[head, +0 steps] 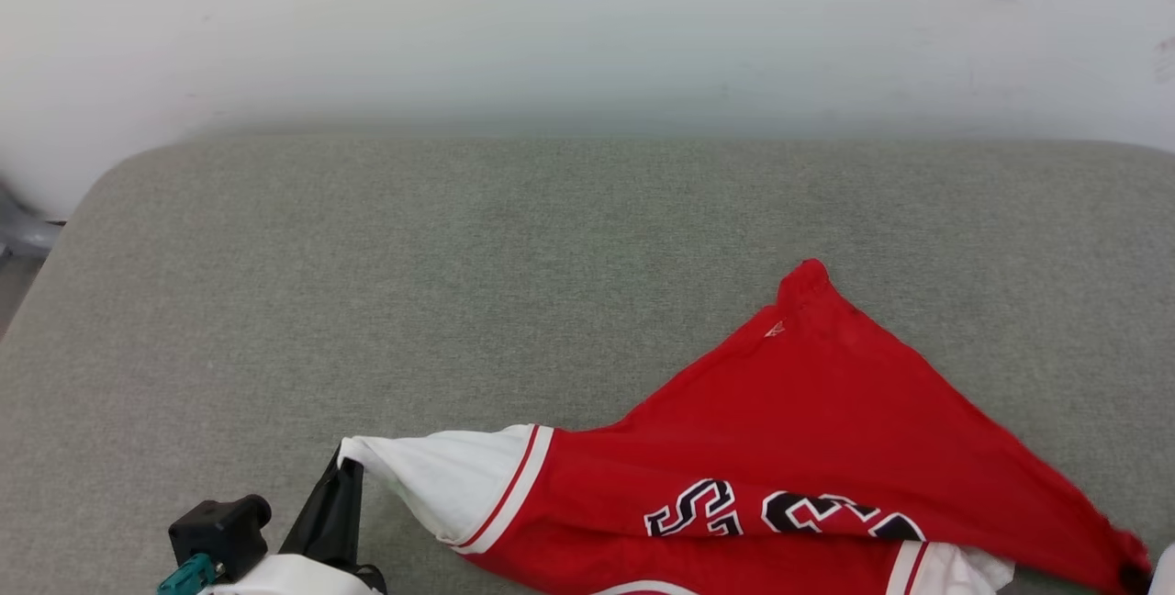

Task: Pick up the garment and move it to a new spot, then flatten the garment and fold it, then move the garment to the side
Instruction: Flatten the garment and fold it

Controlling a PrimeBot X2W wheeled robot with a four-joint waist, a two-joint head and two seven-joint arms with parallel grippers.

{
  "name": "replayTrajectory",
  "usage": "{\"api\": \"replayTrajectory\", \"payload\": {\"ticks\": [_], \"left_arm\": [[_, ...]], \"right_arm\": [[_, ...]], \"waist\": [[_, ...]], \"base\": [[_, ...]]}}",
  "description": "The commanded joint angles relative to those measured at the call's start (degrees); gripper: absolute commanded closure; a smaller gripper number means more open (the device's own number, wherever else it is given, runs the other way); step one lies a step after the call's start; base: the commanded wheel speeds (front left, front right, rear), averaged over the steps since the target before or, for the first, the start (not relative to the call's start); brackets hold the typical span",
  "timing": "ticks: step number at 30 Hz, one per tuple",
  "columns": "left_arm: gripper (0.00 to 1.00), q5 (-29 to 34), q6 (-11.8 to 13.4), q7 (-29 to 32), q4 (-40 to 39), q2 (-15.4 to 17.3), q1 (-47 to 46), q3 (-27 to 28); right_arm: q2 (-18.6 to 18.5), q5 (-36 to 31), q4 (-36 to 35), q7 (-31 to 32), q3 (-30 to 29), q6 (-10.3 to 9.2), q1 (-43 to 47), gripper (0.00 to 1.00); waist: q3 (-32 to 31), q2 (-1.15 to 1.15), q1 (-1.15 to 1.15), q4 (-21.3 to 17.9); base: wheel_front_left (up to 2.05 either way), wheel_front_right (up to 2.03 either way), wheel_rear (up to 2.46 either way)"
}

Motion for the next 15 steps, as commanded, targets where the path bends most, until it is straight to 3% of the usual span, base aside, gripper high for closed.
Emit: {"api": "replayTrajectory", "payload": {"ticks": [1,8,9,10,11,15], "left_arm": [[1.0,-0.38,0.47,0.32,0.08,0.46,0.9,0.31],[1.0,-0.96,0.98,0.99,0.58,1.05,1.79,0.83],[1.0,-1.06,1.09,1.12,0.62,1.08,1.85,0.85],[1.0,-1.17,1.17,1.12,0.66,1.09,1.84,0.88],[1.0,-1.27,1.26,1.22,0.7,1.1,1.86,0.88],[1.0,-1.25,1.36,1.49,0.52,1.0,1.38,0.61]], "right_arm": [[1.51,-0.14,-1.8,0.19,-0.52,-0.06,2.25,1.0],[9.66,-0.66,-9.48,0.93,-4.85,-0.05,13.7,1.0],[10.37,-0.42,-9.86,0.63,-5.35,-0.05,14.46,0.74],[11.02,-0.09,-10.0,0.51,-5.6,-0.05,15.18,0.2],[11.51,-0.01,-10.44,-0.21,-5.89,-0.05,15.44,0.0],[12.36,-0.32,-11.64,-7.14,-6.82,-0.05,13.96,0.0]], "waist": [[-0.38,-0.01,0.01,-0.86],[-0.88,-0.01,0.01,-2.39],[-0.96,-0.01,0.01,-2.5],[-0.98,-0.01,0.01,-2.6],[-1.02,-0.01,0.01,-2.67],[-0.76,-0.01,0.01,-2.88]], "base": [[0.0,0.0,0.0],[0.0,0.0,0.0],[0.0,0.0,0.0],[0.0,0.0,0.0],[0.0,0.0,0.0],[0.0,0.0,0.0]]}}
